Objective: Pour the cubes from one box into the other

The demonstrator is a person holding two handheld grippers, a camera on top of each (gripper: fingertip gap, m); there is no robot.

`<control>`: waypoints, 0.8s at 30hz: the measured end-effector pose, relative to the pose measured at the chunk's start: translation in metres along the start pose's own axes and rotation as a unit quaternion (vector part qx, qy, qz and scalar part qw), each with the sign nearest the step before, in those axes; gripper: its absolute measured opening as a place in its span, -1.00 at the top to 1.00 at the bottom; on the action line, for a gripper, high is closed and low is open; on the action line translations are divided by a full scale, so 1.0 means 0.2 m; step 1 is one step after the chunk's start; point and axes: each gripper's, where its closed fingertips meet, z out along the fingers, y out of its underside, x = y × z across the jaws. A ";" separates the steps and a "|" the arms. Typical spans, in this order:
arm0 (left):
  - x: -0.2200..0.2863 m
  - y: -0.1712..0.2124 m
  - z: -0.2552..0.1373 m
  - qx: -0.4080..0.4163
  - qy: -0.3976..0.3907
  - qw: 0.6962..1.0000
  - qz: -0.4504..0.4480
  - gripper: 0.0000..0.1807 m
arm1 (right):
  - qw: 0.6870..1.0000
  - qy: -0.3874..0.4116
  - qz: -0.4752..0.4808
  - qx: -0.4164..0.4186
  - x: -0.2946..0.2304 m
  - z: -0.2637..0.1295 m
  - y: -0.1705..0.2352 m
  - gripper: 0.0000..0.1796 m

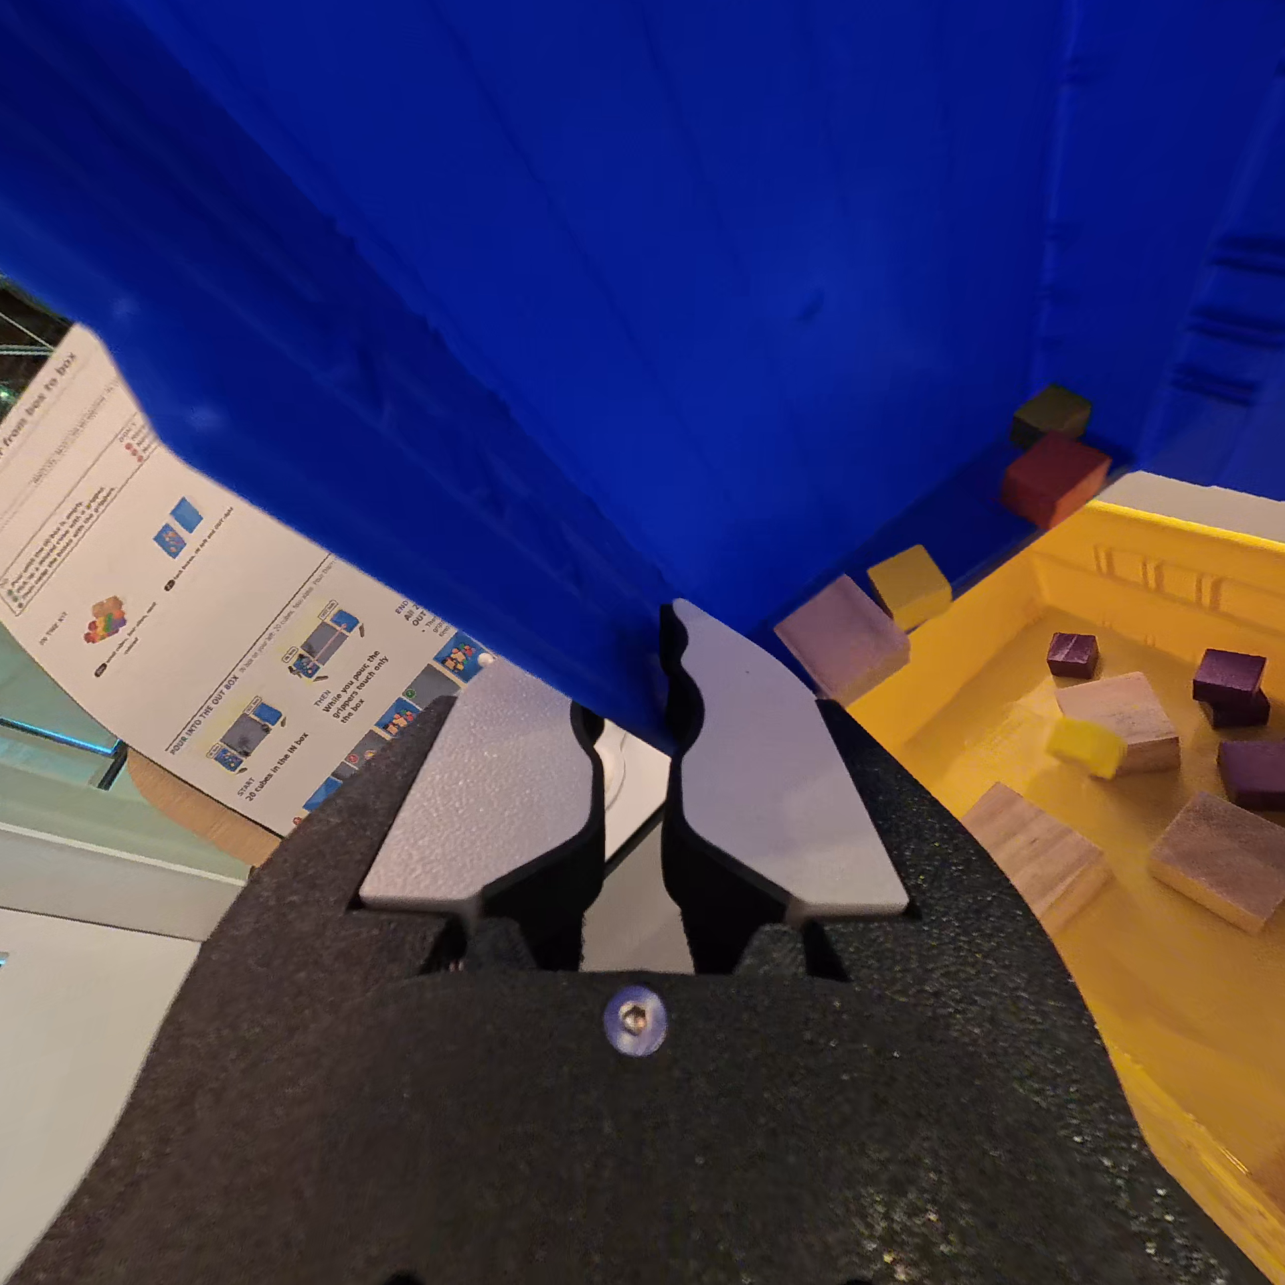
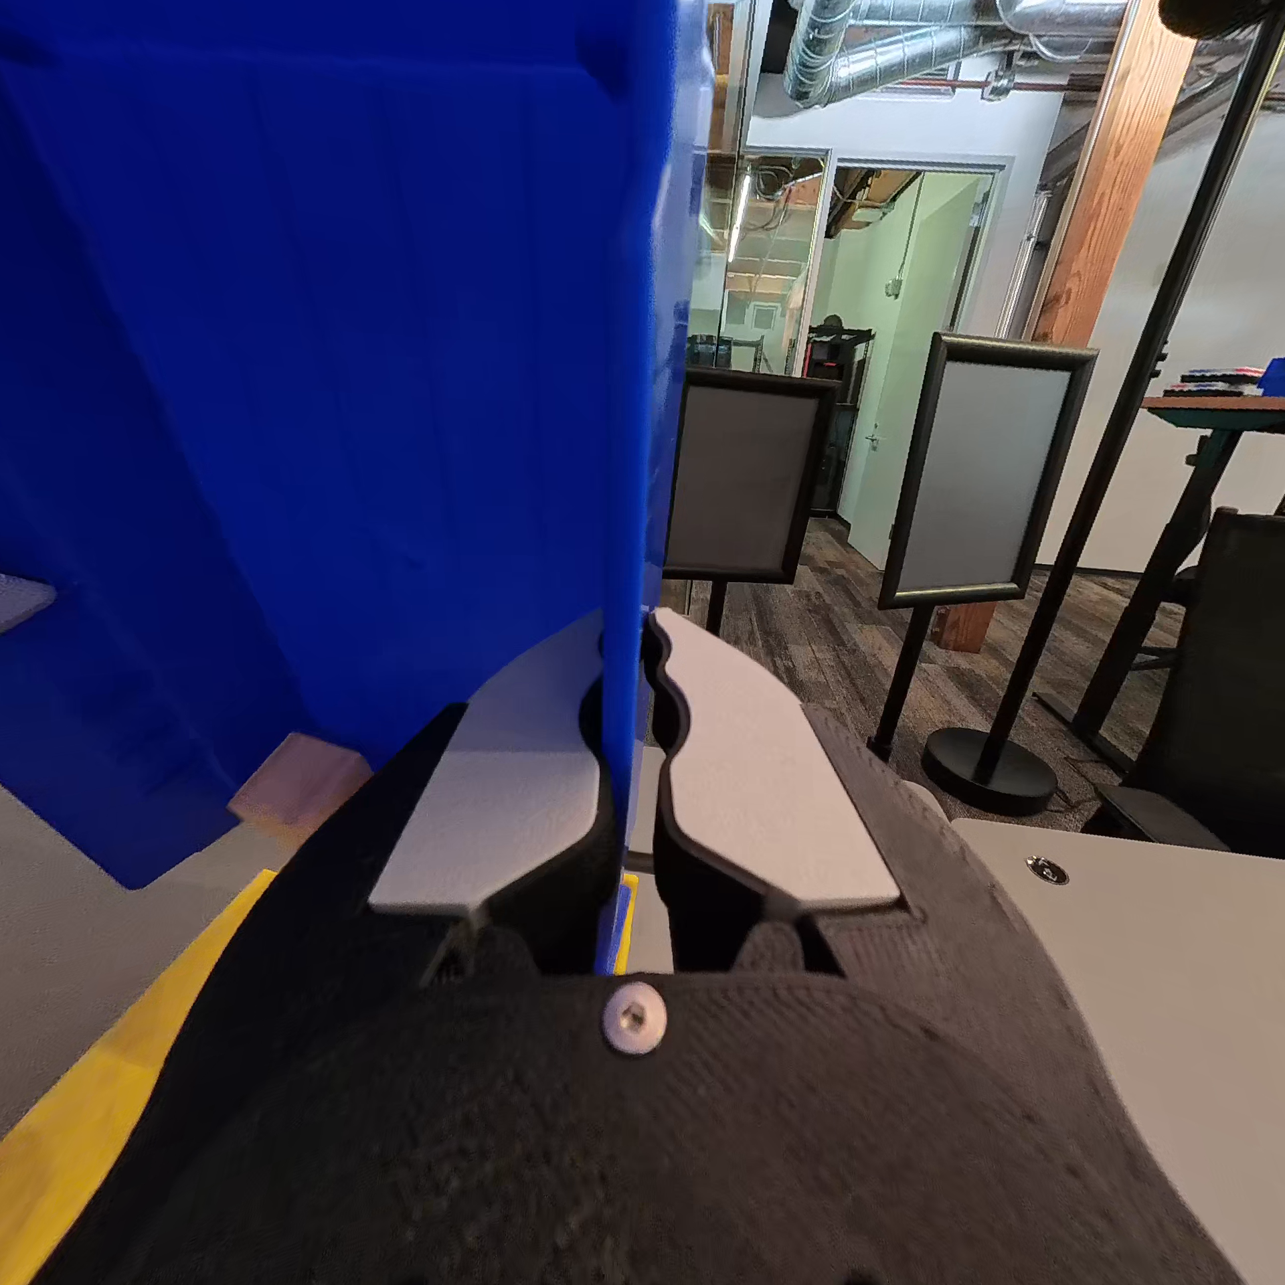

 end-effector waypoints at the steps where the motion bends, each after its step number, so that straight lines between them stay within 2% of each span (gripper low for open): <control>1: 0.00 0.00 -0.01 0.004 -0.002 1.000 -0.001 0.86 | 1.000 -0.001 -0.001 0.003 -0.01 0.00 -0.01 0.96; 17: -0.04 0.03 -0.12 0.042 -0.018 0.999 -0.012 0.84 | 0.999 -0.019 -0.025 0.027 -0.10 -0.03 -0.10 0.96; 24: -0.05 0.08 -0.17 0.031 -0.014 0.999 -0.027 0.83 | 0.999 -0.032 -0.026 0.022 -0.16 -0.02 -0.10 0.95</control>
